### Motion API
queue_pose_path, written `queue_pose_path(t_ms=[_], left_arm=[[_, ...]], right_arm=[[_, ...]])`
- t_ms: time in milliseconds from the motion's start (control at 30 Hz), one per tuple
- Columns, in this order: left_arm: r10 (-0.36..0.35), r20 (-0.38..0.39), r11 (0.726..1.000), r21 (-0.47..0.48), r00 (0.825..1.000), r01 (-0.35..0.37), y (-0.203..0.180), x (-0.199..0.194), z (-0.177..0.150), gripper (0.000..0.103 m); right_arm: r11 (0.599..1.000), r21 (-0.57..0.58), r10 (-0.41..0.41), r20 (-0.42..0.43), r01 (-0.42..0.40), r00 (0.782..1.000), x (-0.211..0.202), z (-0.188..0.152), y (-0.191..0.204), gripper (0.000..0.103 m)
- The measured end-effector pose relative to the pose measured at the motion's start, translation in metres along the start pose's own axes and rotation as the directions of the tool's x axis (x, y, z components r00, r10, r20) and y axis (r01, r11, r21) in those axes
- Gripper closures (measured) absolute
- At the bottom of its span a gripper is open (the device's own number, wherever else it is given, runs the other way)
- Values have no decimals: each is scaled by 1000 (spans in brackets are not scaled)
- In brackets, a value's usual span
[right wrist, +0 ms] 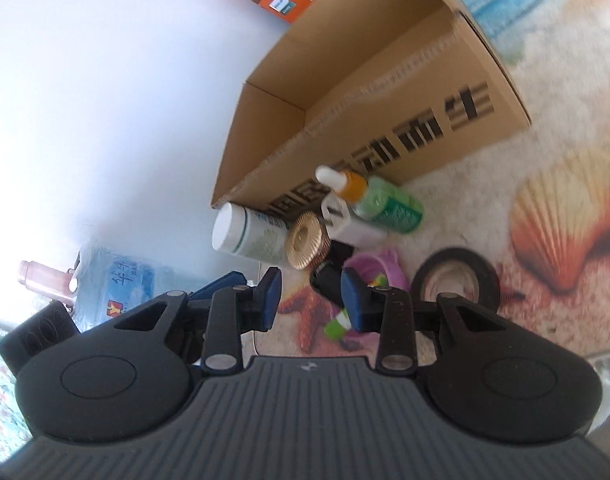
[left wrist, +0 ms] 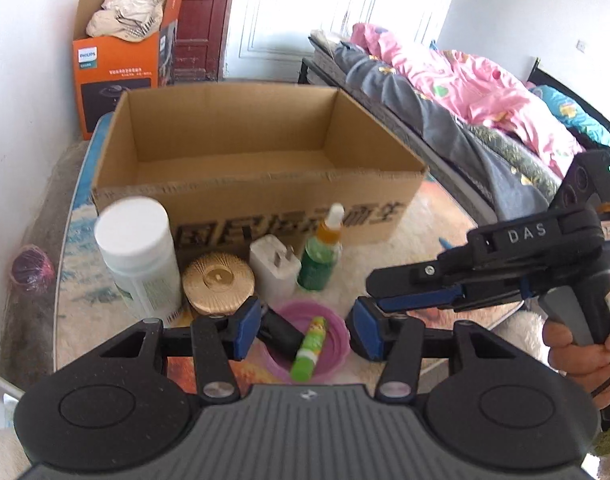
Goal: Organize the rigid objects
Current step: 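Move the open right gripper back over the remaining items, then grasp the green glue stick upright with the right gripper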
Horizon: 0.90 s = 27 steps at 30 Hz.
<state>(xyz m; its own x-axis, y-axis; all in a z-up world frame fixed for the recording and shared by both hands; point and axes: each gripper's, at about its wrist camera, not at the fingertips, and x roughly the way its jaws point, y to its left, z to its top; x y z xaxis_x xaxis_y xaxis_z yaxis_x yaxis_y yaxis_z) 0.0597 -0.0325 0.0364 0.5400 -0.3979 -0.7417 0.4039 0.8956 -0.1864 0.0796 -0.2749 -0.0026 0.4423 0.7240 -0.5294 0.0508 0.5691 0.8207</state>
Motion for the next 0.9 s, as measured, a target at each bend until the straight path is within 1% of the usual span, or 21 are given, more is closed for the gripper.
queue_pose_path(t_ms=[33, 100, 133, 167, 233, 267, 333, 367, 500, 733, 867, 900], left_arm=[[3, -20, 1000, 4, 1000, -3, -3, 6, -5, 55], [22, -58, 1000, 11, 998, -21, -8, 18, -18, 71], [33, -76, 999, 13, 997, -32, -9, 24, -23, 74], [39, -81, 999, 13, 996, -38, -10, 27, -25, 78], [49, -87, 999, 7, 995, -49, -9, 33, -32, 83], [50, -90, 999, 5, 995, -49, -8, 36, -32, 87], [41, -95, 999, -2, 995, -41, -7, 40, -33, 88], [35, -99, 999, -5, 994, -36, -7, 41, -32, 88], [25, -95, 1000, 1, 995, -25, -7, 42, -31, 88], [-9, -111, 1000, -10, 994, 8, -7, 48, -27, 86], [-20, -109, 1000, -13, 994, 18, -7, 51, -26, 86], [-19, -107, 1000, -14, 994, 18, -7, 51, -26, 86]], right_arm=[[1000, 17, -1, -13, 1, 1000, 3, -6, -4, 70], [999, 35, -11, -36, 12, 999, 5, -11, -11, 70], [999, 39, -13, -47, 15, 999, 9, -11, -11, 70], [999, 41, -17, -58, 19, 998, 19, -13, -11, 70], [999, 40, -33, -75, 36, 997, 27, -13, -10, 71], [998, 38, -42, -83, 45, 996, 28, -15, -9, 71], [997, 31, -66, -99, 69, 993, 34, -15, -7, 71], [996, 30, -83, -109, 87, 991, 44, -13, -5, 71], [992, 8, -123, -137, 126, 983, 55, -11, 1, 72], [978, -38, -209, -179, 206, 961, 75, -8, 9, 74], [973, -59, -232, -180, 225, 956, 80, -8, 12, 78], [972, -64, -235, -175, 227, 956, 81, -8, 13, 82]])
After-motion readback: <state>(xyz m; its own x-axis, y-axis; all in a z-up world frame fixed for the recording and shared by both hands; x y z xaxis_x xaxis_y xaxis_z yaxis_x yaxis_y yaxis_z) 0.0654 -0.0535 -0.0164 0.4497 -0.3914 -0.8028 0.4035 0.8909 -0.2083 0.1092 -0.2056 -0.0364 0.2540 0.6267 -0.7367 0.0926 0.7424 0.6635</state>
